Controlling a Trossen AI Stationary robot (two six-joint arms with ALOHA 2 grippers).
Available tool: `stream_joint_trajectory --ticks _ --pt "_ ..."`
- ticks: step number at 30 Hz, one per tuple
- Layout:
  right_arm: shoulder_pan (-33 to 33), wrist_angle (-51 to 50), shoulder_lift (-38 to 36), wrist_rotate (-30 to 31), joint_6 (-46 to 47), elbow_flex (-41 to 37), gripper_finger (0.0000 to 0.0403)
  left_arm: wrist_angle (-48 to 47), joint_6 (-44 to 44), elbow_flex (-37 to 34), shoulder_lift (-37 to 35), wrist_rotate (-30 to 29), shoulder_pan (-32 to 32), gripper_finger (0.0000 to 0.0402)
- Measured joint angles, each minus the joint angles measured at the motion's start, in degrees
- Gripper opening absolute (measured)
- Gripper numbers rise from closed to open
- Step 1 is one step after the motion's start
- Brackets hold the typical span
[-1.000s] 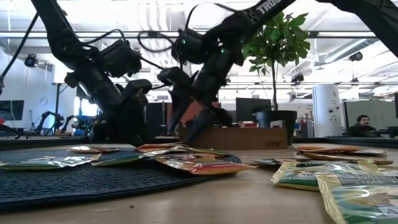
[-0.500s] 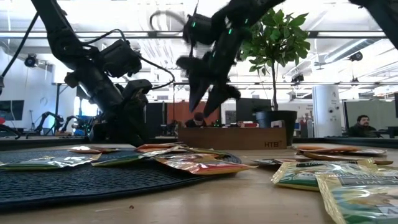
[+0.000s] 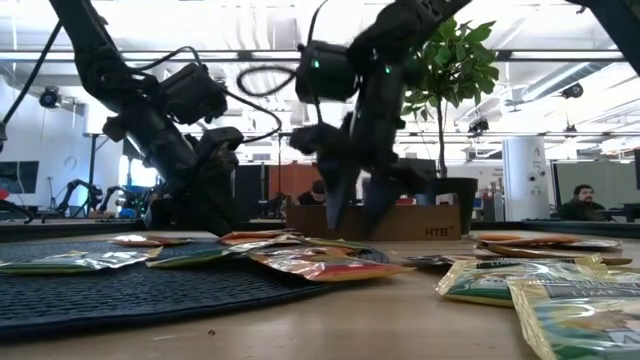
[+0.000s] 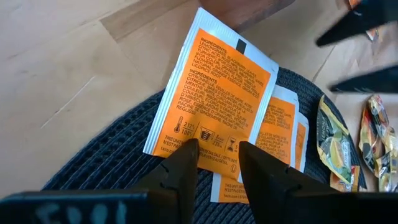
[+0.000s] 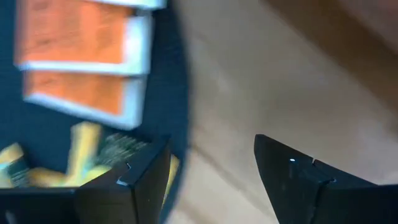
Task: Pick & Place Tea
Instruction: Put the white tea bag into the left section of the brown wooden organizer
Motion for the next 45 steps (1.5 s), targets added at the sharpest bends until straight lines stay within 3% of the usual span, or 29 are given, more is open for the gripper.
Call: stream_joint_trajectory --ticks 6,11,20,45 --pt "-2.55 -0.61 -0.07 6.23 0.77 -1.74 0.0228 0.27 0.04 0.0 0.0 0.39 -1.43 0.0123" --pt "-3.61 -1.8 -0.22 6.87 0.83 -2.08 0.0227 0.34 -0.01 0.0 0.0 0.42 -2.0 0.0123" --pt "-3.02 13.12 -0.57 -3.55 3.62 -0.38 0.0224 3.37 0.66 -0.04 0.0 1.25 -2.72 0.0123" --pt "-2.88 21.98 -0.01 -5.89 5.41 -4.23 0.0224 7.45 0.4 0.5 0.15 -2.47 -4.16 0.0123"
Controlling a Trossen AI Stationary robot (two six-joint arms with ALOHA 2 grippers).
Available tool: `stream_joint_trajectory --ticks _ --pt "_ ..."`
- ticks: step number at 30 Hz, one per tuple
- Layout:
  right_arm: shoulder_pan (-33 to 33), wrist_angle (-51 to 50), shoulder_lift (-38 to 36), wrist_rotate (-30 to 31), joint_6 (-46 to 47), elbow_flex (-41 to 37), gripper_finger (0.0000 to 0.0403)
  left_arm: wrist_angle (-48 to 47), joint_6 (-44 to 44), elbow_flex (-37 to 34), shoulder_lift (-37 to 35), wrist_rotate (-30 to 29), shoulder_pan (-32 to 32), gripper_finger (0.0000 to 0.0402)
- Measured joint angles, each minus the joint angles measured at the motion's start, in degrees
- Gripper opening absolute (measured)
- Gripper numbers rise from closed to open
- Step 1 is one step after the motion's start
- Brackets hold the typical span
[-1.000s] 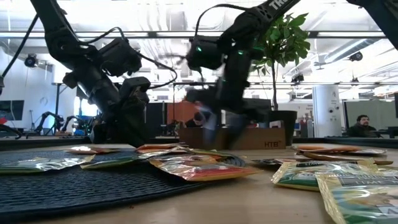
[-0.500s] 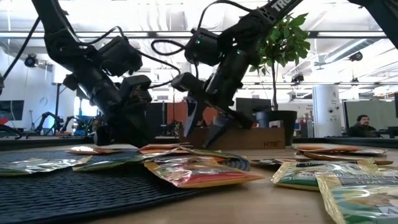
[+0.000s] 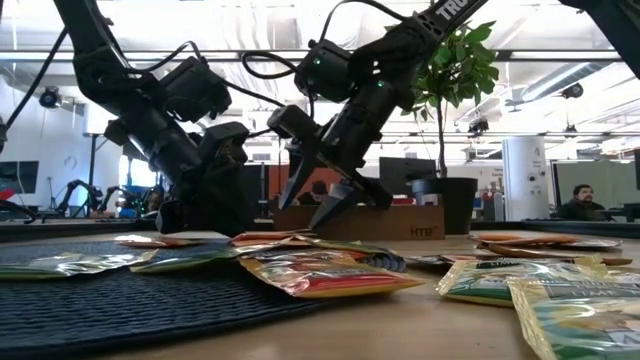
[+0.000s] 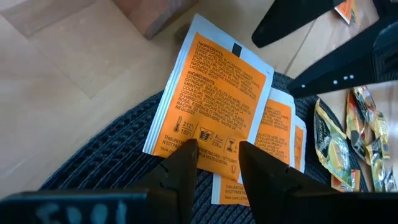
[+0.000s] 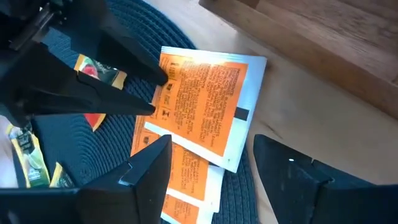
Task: Pick & Place Tea
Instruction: Put the white tea bag into the left section of the brown wooden organizer
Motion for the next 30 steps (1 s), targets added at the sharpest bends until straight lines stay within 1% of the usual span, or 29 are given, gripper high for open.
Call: stream_joint_trajectory --ticks 4,7,9,13,16,18,24,30 --pt "1.01 -4.38 -3.87 7.02 0.11 -0.37 0.0224 0.07 -0.03 0.0 0.0 -0.38 0.0 0.0123" --pt "2.05 -8.65 -8.24 8.71 3.07 -0.05 0.0224 0.19 0.17 0.02 0.0 -0.75 0.02 0.0123" --pt "3.53 -8.84 -8.92 9.43 6.45 -1.17 0.0224 0.41 1.02 0.03 0.12 -0.85 0.04 0.0123" --pt "6.15 -5.13 -6.94 9.9 11.65 -3.25 0.0224 2.25 1.59 0.11 1.18 -0.56 0.04 0.0123" --pt "6.25 -4.29 -4.12 9.13 13.53 -3.41 0.0224 3.61 2.11 0.15 1.92 0.6 0.04 0.0123" --pt "6.04 -4.37 -1.98 10.06 13.87 -3.43 0.0224 3.74 2.21 0.18 2.14 1.44 -0.06 0.0123" --pt "6.13 -4.0 -1.68 12.31 13.62 -3.19 0.0224 3.76 2.48 0.2 2.36 2.99 -1.3 0.0123" --pt "5.33 -0.05 -1.86 12.89 12.62 -3.14 0.0224 4.25 2.6 0.15 2.36 2.77 -1.87 0.0123"
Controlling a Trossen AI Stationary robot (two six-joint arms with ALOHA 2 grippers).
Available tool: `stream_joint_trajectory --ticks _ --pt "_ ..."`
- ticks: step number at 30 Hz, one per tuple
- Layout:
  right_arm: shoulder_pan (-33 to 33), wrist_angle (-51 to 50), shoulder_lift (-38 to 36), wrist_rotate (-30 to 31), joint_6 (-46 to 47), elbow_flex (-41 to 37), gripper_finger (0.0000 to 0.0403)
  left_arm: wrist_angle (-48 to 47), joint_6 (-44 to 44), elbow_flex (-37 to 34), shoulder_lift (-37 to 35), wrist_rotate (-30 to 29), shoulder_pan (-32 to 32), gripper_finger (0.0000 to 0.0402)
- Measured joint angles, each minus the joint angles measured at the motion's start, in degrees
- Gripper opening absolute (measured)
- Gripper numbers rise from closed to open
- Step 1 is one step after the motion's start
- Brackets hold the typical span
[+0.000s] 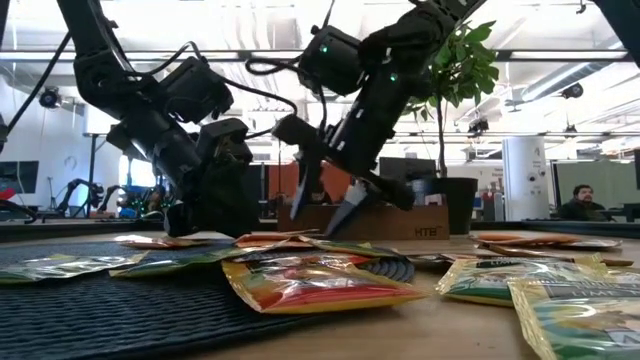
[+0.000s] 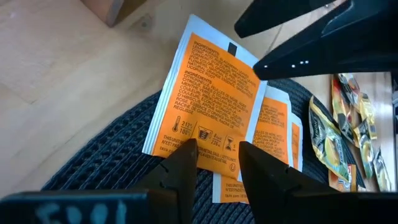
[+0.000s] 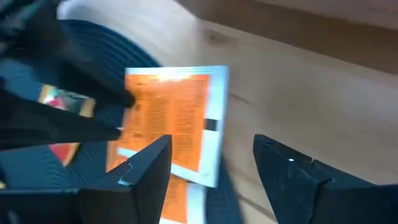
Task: Pick & Place Tea
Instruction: Put the white tea bag into the left section of the brown wooden organizer
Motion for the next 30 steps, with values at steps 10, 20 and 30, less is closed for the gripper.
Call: stream_joint_trajectory --ticks 10,20,30 --pt "-0.62 2.98 1.87 -3.4 -1.25 0.04 0.0201 1.0 0.07 -0.07 0.04 -1.09 -0.03 0.0123" --pt "-0.72 5.36 2.2 -5.4 -3.35 0.33 0.0164 1.0 0.17 -0.09 0.04 -1.89 -0.01 0.0123" --pt "-1.41 6.49 1.01 -5.89 -6.09 0.37 0.0111 1.03 0.31 -0.09 0.04 -2.38 -0.01 0.0123"
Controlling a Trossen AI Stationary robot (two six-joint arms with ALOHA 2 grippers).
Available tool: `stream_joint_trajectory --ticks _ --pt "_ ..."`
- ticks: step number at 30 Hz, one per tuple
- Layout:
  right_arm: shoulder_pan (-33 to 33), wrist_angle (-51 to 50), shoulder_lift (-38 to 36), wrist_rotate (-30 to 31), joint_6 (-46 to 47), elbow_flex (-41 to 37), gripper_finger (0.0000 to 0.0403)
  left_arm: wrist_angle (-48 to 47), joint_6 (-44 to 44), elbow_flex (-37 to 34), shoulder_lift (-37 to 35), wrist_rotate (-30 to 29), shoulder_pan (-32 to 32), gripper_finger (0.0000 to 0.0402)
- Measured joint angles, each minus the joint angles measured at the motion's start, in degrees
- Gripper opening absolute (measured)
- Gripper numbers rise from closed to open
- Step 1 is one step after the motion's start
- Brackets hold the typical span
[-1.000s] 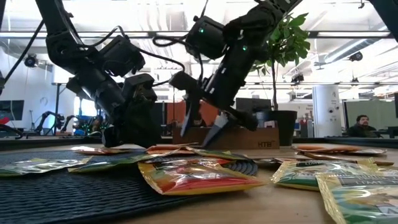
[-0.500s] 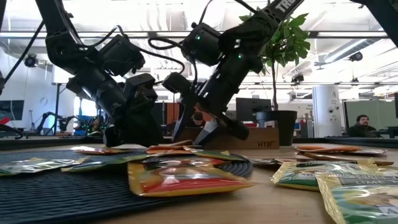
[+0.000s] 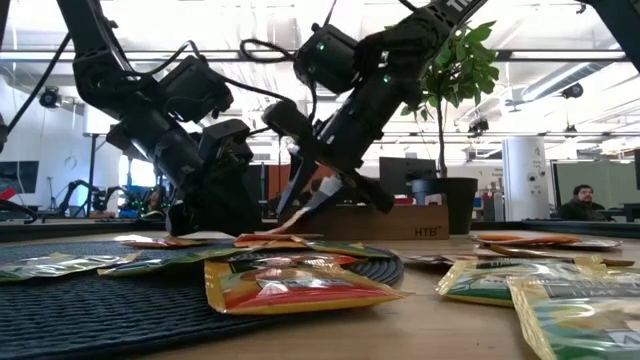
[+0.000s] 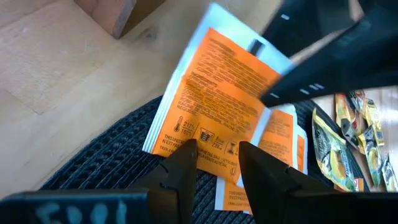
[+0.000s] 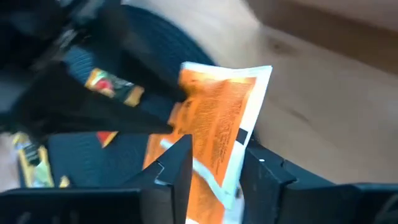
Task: Pick & Place Tea
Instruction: Put the white tea bag into the left section of the brown wooden organizer
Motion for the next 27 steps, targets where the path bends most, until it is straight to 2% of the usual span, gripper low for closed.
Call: stream_joint_trajectory --ticks 6,18,22,27 --pt "-0.09 1.57 -0.07 -0.92 -0.98 0.0 0.0074 0.55 -0.07 0.0 -0.01 -0.64 0.0 0.0123" --pt "-0.57 0.68 -0.52 1.03 -5.69 0.0 0.0019 1.46 -0.31 0.6 -0.77 -0.93 0.02 0.0123" --pt "-0.5 -2.53 -3.58 1.24 -10.88 0.0 0.0009 1.42 -2.95 0.61 -4.59 2.03 0.02 0.0123" --pt "-0.52 -10.56 -9.59 2.23 -20.41 0.0 0.0008 -0.65 -4.87 0.63 -13.65 3.86 0.02 0.0123"
